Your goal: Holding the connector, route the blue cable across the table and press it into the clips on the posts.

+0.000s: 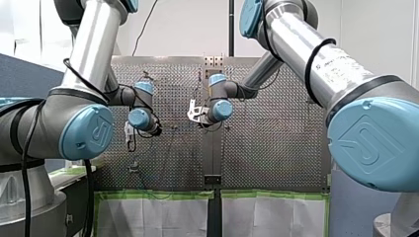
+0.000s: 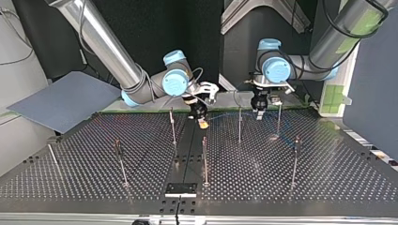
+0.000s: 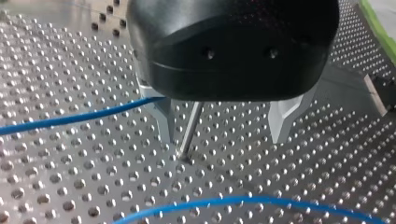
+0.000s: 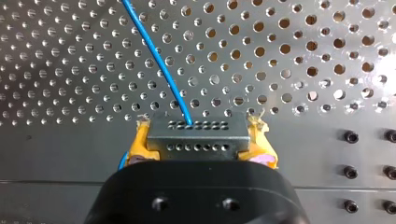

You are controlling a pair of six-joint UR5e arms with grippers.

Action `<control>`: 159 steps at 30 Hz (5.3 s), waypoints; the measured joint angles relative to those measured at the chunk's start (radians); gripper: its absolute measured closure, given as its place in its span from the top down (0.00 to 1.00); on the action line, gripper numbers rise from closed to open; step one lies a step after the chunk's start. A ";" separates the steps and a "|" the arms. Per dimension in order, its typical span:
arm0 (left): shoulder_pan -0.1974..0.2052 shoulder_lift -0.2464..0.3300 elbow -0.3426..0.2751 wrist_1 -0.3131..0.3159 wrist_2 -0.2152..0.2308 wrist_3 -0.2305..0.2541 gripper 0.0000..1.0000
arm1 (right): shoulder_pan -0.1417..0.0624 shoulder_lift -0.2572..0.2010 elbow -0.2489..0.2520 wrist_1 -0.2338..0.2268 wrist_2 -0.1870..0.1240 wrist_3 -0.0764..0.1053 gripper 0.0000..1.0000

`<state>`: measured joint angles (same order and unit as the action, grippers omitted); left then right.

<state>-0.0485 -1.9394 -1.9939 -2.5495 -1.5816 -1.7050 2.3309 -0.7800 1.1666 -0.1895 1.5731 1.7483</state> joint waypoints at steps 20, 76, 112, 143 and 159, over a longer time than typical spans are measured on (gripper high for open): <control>-0.080 0.124 -0.164 0.093 0.028 -0.028 0.99 | -0.011 0.000 0.002 0.044 0.002 -0.009 0.00; -0.270 -0.195 0.199 0.045 -0.144 -0.131 0.99 | -0.051 -0.043 0.023 0.081 -0.069 -0.039 0.00; -0.321 -0.166 0.279 -0.022 -0.287 -0.130 0.00 | -0.065 -0.086 0.023 0.090 -0.072 -0.037 0.00; -0.353 0.091 0.279 -0.199 -0.341 -0.112 0.00 | -0.083 -0.340 0.093 0.131 -0.062 -0.006 0.00; -0.338 0.234 0.290 -0.146 -0.321 -0.125 0.00 | -0.084 -0.476 0.091 0.121 -0.081 0.009 0.00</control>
<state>-0.3866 -1.7056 -1.7043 -2.6958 -1.9028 -1.8303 2.2467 -1.2559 1.2576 -0.0682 1.4923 1.7571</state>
